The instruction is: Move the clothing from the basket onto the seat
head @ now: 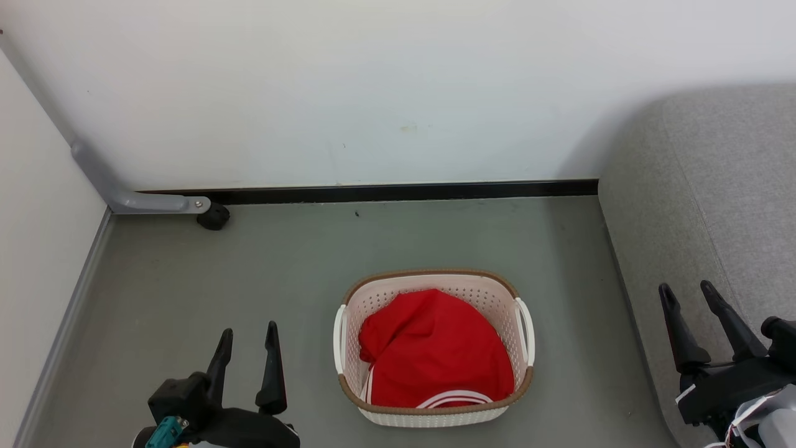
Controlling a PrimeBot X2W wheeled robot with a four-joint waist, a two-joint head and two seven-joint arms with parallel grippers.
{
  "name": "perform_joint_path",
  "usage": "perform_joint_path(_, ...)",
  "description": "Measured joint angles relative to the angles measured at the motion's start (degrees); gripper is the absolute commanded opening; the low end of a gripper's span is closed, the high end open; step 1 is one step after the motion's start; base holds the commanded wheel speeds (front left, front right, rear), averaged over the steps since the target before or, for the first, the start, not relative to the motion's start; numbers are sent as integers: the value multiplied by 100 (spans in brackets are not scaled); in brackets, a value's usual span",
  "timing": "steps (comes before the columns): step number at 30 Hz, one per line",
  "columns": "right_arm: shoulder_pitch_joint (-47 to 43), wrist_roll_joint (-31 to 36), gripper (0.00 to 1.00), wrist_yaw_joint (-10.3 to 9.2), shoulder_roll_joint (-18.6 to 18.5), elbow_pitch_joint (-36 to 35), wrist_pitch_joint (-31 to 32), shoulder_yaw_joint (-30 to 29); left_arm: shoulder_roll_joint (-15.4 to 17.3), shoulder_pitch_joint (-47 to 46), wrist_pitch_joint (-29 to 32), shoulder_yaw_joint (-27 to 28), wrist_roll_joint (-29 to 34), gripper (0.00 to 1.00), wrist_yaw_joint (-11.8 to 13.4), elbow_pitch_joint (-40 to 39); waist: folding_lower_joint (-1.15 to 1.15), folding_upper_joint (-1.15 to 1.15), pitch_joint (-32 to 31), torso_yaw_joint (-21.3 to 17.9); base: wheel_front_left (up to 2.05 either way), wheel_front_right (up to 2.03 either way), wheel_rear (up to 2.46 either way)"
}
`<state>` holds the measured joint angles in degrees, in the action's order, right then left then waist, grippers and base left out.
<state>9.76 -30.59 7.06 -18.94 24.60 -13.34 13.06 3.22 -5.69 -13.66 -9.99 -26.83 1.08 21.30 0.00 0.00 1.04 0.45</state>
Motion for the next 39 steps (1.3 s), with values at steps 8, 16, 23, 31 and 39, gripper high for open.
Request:
perform_joint_path(8,44,392,100,1,-70,67,-89,41,-45,-11,-64,68,550,100,0,37,0,0,28,-18,0,0,0)
perform_joint_path(16,57,416,100,1,-70,90,-89,40,-53,-20,-64,140,580,100,-14,80,0,0,41,-30,0,0,0)
perform_joint_path(23,86,416,100,1,-69,96,-89,43,-55,-73,-64,170,633,100,-59,97,0,0,48,-38,0,0,0)
perform_joint_path(31,93,434,100,1,-65,-42,-90,67,-55,-80,-64,90,613,100,-10,-18,0,0,186,-65,0,0,0)
perform_joint_path(39,141,433,100,1,-152,-242,-91,64,-55,-95,-64,-136,571,100,124,-216,0,0,453,-142,0,0,0)
